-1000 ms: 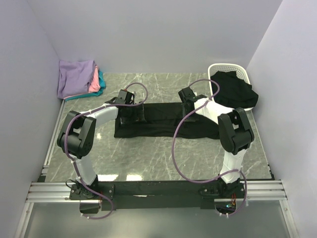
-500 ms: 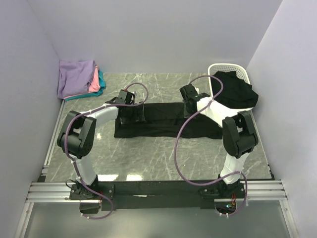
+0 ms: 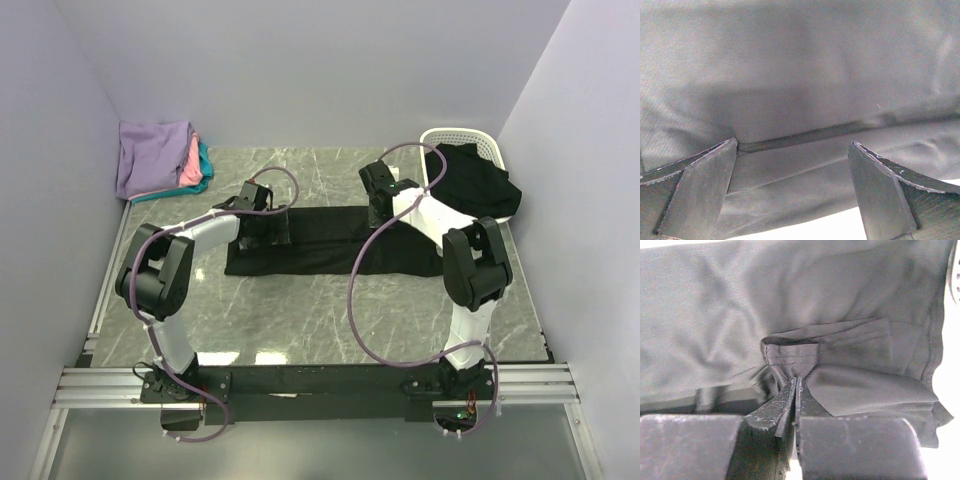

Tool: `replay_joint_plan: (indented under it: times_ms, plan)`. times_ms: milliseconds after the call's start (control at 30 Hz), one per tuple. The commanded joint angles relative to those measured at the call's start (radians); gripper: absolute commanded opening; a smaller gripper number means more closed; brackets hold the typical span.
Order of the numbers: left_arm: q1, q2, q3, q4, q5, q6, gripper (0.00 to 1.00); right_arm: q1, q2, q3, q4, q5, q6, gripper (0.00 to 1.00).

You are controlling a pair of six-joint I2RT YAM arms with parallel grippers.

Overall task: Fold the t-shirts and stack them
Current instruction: Fold the tshirt

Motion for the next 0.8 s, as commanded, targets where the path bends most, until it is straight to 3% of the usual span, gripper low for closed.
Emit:
replay_joint_plan:
  times_ms: [0,33,67,100,167,300,400,633,767]
  plan:
    - [0.025,-0.056,-0.003,-0.047,-0.194,0.022,0.99,-0.039,0.021,0.01,0.011,0.063,0.007,0.12]
    - [0.034,-0.062,-0.006,-0.051,-0.207,0.019,0.99,-0.044,0.024,0.008,0.011,0.077,0.012,0.44]
    - [0.045,-0.064,-0.009,-0.054,-0.227,0.015,0.99,-0.053,0.021,0.005,0.016,0.089,0.017,0.51]
    - [0.06,-0.067,-0.009,-0.054,-0.228,0.01,1.0,-0.056,0.016,0.004,0.022,0.091,0.017,0.65]
    - [0.068,-0.079,0.003,-0.061,-0.237,-0.004,0.99,-0.057,-0.019,-0.018,0.037,0.1,0.026,0.76]
    - [0.068,-0.156,-0.005,-0.009,-0.218,-0.006,0.99,-0.068,-0.136,-0.079,0.062,0.099,0.038,0.78]
    - [0.068,-0.164,0.036,0.035,-0.088,0.014,1.0,-0.099,-0.163,-0.11,0.051,0.065,0.058,0.79]
    - [0.063,0.054,0.185,0.087,0.178,0.034,1.0,-0.148,-0.128,-0.171,0.099,-0.039,0.086,0.79]
    - [0.056,0.14,0.228,0.109,0.226,0.037,0.99,-0.169,-0.079,-0.159,0.115,-0.073,0.09,0.79]
